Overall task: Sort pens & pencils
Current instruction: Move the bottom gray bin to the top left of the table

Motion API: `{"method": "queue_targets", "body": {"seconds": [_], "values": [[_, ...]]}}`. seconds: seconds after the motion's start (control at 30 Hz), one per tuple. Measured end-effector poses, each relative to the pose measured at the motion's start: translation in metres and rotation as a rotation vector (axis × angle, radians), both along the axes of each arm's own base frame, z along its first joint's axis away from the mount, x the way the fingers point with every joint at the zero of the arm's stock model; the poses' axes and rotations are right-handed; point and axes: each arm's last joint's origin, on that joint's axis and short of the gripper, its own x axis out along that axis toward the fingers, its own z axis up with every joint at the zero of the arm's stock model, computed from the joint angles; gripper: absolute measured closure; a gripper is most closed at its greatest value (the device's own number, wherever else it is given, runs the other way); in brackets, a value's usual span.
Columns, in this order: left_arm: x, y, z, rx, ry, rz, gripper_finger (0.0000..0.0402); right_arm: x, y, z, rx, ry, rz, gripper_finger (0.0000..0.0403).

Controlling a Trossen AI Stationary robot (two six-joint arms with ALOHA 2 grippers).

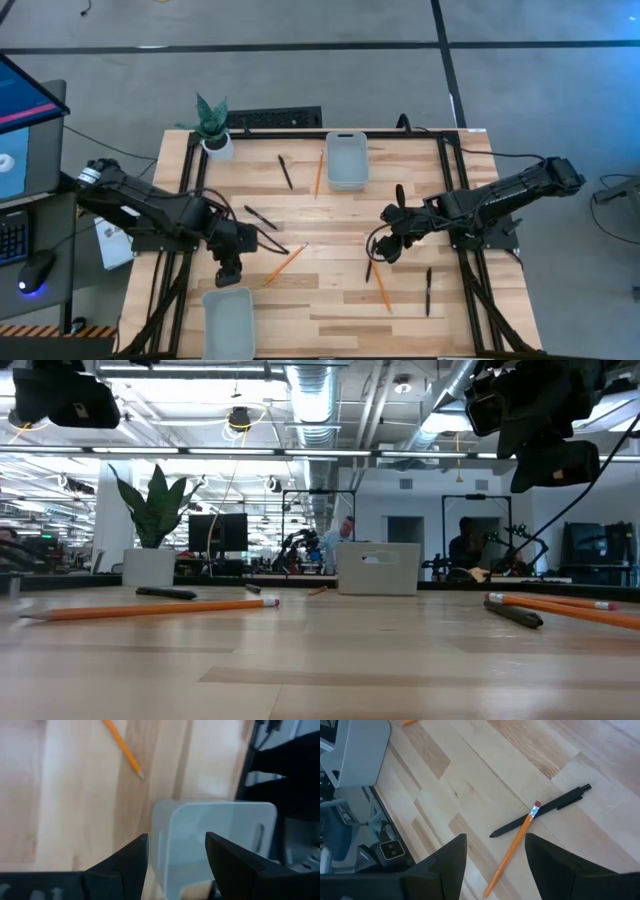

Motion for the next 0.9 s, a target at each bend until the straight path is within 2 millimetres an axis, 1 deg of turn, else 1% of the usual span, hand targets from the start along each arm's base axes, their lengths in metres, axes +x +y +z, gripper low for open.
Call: {"method": "queue_targets", "body": {"seconds": [0.2, 0.37, 0.53, 0.8, 0.9], "values": [[-0.003, -0.017, -0.004, 0.054, -0.018, -0.060, 0.0214, 0.000, 0.000, 0.000, -0.002, 0.000, -0.002, 0.0181], [0.002, -0.036, -0.019, 0.074, 0.043, -0.114, 0.0214, 0.000, -0.001, 0.000, -0.030, -0.007, -0.023, 0.0181], [0.010, -0.051, -0.044, 0.099, 0.153, -0.161, 0.0214, 0.001, -0.002, 0.000, -0.063, -0.016, -0.049, 0.0181], [0.027, -0.062, -0.087, 0.188, 0.304, -0.164, 0.0214, 0.001, -0.002, 0.000, -0.064, -0.016, -0.049, 0.0181], [0.030, -0.064, -0.100, 0.210, 0.349, -0.164, 0.0214, 0.001, -0.002, 0.000, -0.064, -0.016, -0.048, 0.0181]]}}
